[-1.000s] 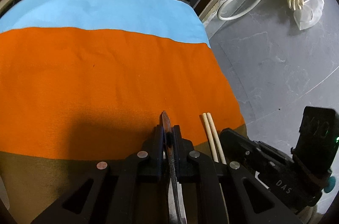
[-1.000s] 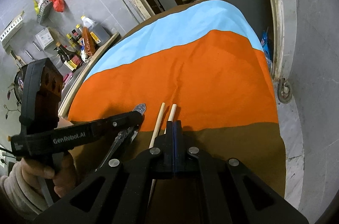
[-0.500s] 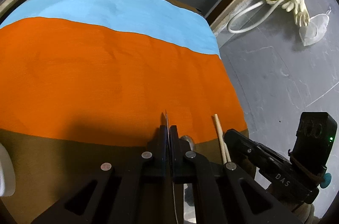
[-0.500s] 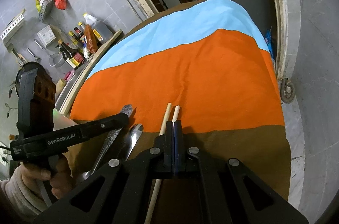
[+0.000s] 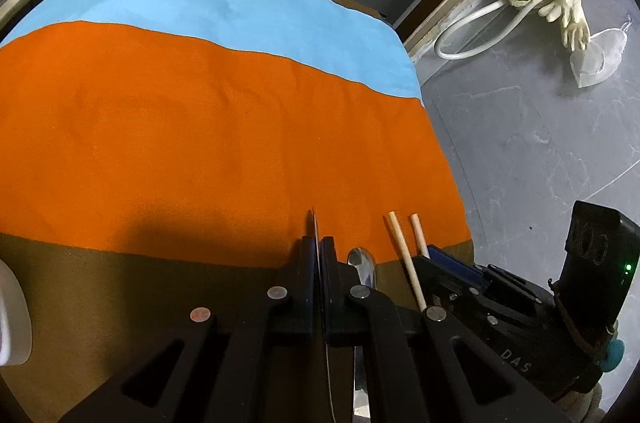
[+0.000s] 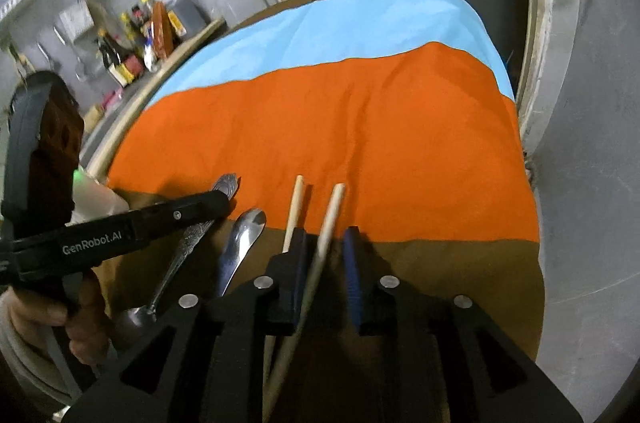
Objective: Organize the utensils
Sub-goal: 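Grasp a wooden chopstick with the right tool while the left tool grasps a metal knife, then lift the chopstick and knife and carry both over the white caddy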
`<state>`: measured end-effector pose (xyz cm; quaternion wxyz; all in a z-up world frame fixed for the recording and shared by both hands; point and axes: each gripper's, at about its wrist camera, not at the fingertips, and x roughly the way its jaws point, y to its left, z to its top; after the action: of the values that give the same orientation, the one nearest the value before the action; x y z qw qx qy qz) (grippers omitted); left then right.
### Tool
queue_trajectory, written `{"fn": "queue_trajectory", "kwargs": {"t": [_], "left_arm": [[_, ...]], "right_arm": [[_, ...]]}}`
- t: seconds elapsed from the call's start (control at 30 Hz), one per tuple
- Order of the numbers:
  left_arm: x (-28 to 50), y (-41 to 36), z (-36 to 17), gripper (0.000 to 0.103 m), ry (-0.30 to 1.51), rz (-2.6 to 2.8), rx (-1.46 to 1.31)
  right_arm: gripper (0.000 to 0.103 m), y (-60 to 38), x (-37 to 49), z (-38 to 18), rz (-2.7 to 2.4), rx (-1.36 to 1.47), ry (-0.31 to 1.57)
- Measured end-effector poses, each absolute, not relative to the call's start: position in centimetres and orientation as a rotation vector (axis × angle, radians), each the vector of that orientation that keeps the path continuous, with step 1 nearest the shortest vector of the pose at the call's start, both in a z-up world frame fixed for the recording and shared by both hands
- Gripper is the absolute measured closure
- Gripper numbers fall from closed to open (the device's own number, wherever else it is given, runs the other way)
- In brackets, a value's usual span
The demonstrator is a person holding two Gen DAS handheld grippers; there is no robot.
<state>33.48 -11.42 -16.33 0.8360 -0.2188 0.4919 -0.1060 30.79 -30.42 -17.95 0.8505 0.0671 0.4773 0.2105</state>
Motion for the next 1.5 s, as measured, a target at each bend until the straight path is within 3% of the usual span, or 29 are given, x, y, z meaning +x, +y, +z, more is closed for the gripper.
{"fn": "queue_trajectory", "kwargs": {"t": [0.2, 0.3, 0.5, 0.93, 1.5], "left_arm": [[33.8, -11.6, -16.5, 0.099, 1.06, -0.236, -0.444], [33.9, -11.7, -16.4, 0.099, 1.071, -0.24, -0.43], [32.6, -11.9, -15.0, 0.1, 1.02, -0.26, -0.403], [26.2, -8.7, -7.1, 0.101, 0.664, -0.269, -0.442], [20.2, -1.4, 2.6, 0.101, 0.461, -0.287, -0.449]], "right_arm": [[0.086, -30.3, 31.2, -17.7, 0.411, 0.159, 1.025], [0.096, -30.5, 31.1, -17.8, 0.389, 0.18, 1.03], [0.099, -31.9, 30.0, -17.3, 0.375, 0.264, 0.993], [0.099, -33.9, 24.6, -10.6, 0.402, 0.403, 0.694], [0.099, -26.6, 21.0, 0.4, 0.493, 0.4, 0.341]]}}
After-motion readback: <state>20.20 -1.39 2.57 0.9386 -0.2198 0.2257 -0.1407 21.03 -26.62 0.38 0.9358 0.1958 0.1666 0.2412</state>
